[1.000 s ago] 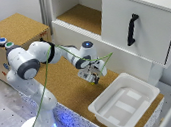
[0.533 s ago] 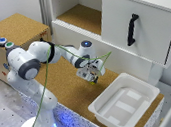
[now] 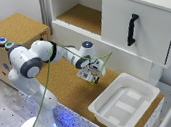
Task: Put the grasped purple block on top of the yellow block
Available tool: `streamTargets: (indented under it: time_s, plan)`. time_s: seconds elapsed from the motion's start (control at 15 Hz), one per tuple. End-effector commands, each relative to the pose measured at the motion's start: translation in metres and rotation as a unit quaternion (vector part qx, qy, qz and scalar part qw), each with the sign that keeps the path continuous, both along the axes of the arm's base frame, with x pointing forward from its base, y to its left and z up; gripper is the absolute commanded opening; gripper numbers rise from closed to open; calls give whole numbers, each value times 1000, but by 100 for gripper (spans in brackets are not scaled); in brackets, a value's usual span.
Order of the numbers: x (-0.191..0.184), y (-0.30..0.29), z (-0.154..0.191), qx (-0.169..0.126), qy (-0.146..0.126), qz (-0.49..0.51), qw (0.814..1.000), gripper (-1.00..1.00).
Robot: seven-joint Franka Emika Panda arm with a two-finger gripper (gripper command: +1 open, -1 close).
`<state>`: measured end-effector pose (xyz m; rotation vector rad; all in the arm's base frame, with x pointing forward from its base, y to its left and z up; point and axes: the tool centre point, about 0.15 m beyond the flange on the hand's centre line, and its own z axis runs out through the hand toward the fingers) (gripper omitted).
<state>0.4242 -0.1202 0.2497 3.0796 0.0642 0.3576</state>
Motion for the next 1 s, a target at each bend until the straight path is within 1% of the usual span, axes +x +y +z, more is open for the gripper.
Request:
streamTargets:
  time_s: [0.0, 0.8, 0.87, 0.93]
  plan:
    - [8, -12, 10, 25, 9, 16, 1000, 100]
    - [8, -12, 10, 25, 9, 16, 1000, 100]
    - [3, -4, 6, -2, -5, 2, 1000, 100]
    - [-2, -2, 18, 0, -15, 14, 1000, 100]
